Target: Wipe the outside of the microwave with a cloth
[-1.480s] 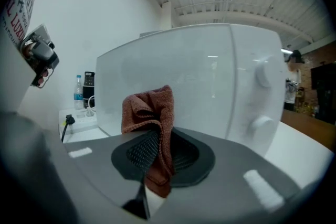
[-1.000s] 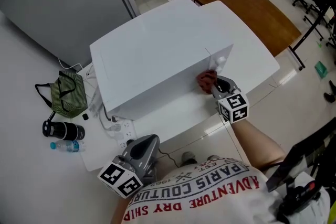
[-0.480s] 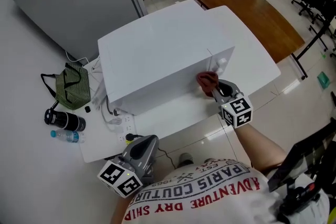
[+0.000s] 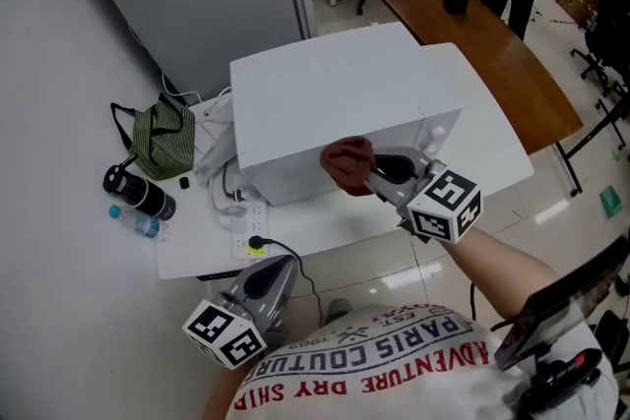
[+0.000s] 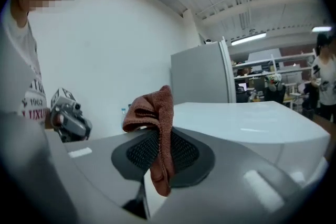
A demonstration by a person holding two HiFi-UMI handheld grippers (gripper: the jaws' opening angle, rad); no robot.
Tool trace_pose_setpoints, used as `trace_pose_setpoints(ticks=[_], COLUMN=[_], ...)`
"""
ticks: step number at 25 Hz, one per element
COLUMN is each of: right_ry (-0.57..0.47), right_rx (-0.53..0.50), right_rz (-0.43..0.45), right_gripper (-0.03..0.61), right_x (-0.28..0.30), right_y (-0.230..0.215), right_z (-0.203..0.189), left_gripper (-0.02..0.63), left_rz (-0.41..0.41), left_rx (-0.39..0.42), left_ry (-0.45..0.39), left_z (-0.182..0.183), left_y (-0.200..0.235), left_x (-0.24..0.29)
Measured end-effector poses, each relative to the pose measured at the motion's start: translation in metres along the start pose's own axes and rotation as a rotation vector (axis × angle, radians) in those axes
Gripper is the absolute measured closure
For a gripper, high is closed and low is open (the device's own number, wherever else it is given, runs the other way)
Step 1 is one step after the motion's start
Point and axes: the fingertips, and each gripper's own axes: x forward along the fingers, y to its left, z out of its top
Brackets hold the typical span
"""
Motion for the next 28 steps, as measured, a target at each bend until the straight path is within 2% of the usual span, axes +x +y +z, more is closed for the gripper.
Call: trace_pose_setpoints(ticks=[4,8,11,17,20,23,28], right_ry=[-0.006,0.028,0.096,0.328,0.424,0.517,0.582], right_rx=[0.033,0.079,0.134,0.173,0.185,0.151,0.141], right_rz=[0.139,0.211,0.203,0.165,0.158,0.131,0.135], right_gripper=[0.532,0.532,0.533,0.534,0.534,0.534,0.534], right_x=[0.051,0.103,0.142,0.205,0.220,0.227,0.226], right_y=[0.032,0.050,0.046,0.038,0.038,0.033,0.029], right_z=[0.050,0.080,0.084,0.062,0.056,0.047,0.046], left_gripper=[0.607,0.607,0.607,0.607,0.607,0.607,0.607], left_rz=[0.038,0.059,0.072,0.106,0.106,0.095,0.074], left_rx=[0.016,0.037,0.048,0.045,0.037,0.032,0.039], left_ry=[-0.053,-0.092,-0.126,-0.193,-0.213,-0.219,-0.237], left_z=[0.014,0.031,0.041,0.052,0.056,0.060,0.071], left_y=[0.017,0.032,0.043,0.071,0.078,0.080,0.080], left_x=[-0.029,-0.057,-0.077,-0.113,-0.124,-0.125,-0.116])
